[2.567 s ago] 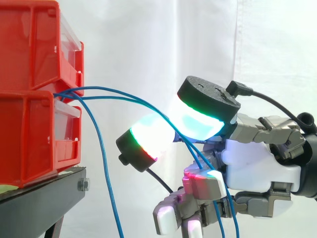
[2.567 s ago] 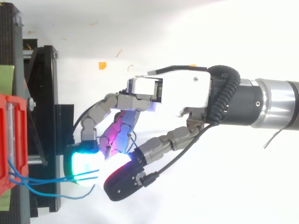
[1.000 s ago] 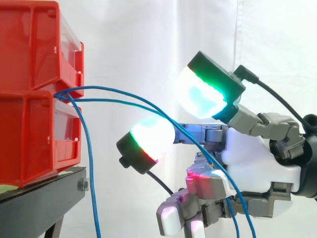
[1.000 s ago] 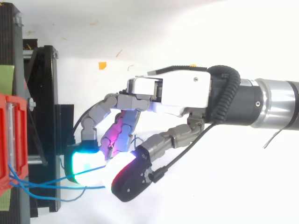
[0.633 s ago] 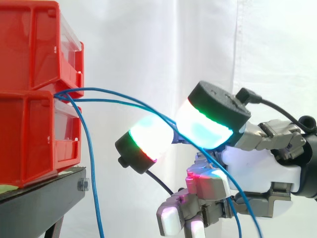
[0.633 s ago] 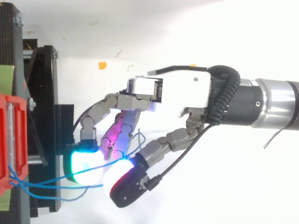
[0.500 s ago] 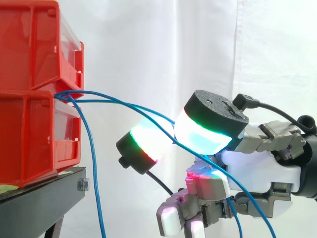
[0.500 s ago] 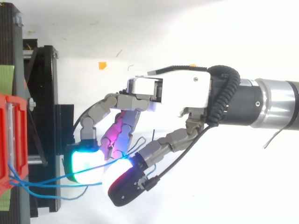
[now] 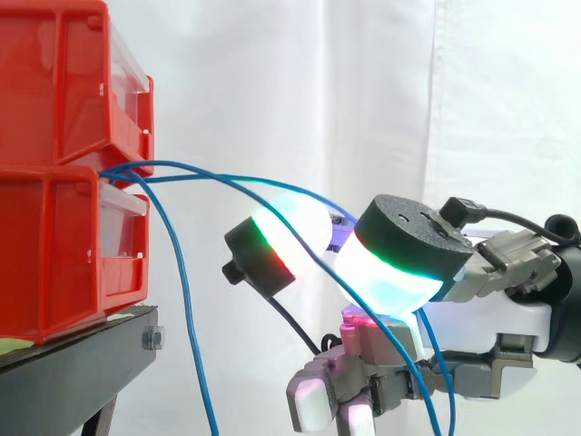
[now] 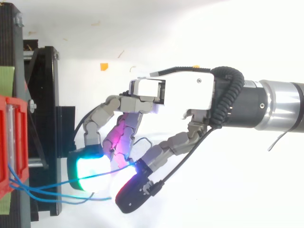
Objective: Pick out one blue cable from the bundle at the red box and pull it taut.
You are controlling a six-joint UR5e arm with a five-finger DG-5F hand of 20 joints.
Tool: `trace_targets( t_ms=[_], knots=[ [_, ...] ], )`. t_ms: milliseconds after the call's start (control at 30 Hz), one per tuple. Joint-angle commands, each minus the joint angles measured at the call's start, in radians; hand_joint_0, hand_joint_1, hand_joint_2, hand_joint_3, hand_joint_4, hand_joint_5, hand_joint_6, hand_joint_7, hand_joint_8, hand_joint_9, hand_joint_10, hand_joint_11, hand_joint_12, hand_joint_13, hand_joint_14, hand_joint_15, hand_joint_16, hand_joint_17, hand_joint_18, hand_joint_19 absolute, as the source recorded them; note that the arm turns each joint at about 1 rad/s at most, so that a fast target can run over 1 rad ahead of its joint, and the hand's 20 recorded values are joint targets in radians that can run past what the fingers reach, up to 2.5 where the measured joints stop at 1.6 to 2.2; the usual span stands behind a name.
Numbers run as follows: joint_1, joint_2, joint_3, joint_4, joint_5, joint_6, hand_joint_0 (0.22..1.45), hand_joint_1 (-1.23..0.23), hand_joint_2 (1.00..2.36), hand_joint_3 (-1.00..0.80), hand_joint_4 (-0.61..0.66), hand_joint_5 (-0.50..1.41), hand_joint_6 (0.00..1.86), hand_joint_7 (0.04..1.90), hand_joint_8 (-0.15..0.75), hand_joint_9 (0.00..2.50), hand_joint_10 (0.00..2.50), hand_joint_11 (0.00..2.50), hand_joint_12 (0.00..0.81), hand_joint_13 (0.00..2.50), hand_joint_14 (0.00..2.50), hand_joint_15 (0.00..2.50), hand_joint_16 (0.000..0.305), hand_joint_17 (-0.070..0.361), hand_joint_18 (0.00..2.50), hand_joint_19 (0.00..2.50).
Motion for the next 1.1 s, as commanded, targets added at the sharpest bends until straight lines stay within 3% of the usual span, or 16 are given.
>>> trace_targets(
  t_ms=[0, 200, 367, 567, 800, 1067],
  knots=[
    [0.0, 0.0, 0.0, 0.0, 0.0, 0.0, 0.78, -0.96, 1.0, -0.5, -0.29, -0.12, 0.94, 0.9, 0.248, 1.28, 0.03, 0.87, 0.313, 0.92, 0.02, 0.41, 0.043, 0.098, 0.86, 0.6],
    [0.0, 0.0, 0.0, 0.0, 0.0, 0.0, 0.77, -0.99, 1.0, -0.5, -0.3, -0.15, 0.96, 0.84, 0.226, 1.18, 0.03, 0.84, 0.299, 0.86, 0.02, 0.39, 0.041, 0.091, 0.79, 0.57],
    [0.0, 0.0, -0.001, 0.002, 0.0, 0.0, 0.75, -1.01, 1.0, -0.5, -0.17, -0.17, 0.96, 0.7, 0.193, 0.99, 0.03, 0.82, 0.3, 0.76, 0.02, 0.38, 0.043, 0.097, 0.75, 0.54],
    [0.0, 0.001, 0.0, 0.0, 0.0, 0.0, 0.8, -0.97, 1.0, -0.5, -0.12, -0.2, 0.95, 0.64, 0.184, 0.85, 0.03, 0.79, 0.3, 0.7, 0.02, 0.38, 0.045, 0.1, 0.69, 0.52],
    [0.0, 0.001, 0.0, 0.002, 0.0, 0.0, 0.6, -0.88, 1.0, -0.5, -0.11, -0.18, 0.92, 0.66, 0.217, 0.96, 0.03, 0.81, 0.306, 0.73, 0.02, 0.39, 0.045, 0.101, 0.7, 0.58],
    [0.0, 0.001, 0.0, 0.0, 0.0, 0.0, 0.5, -0.75, 1.0, -0.5, -0.09, -0.15, 0.88, 0.67, 0.248, 1.08, 0.03, 0.8, 0.338, 0.8, 0.02, 0.39, 0.049, 0.111, 0.76, 0.61]
  ],
)
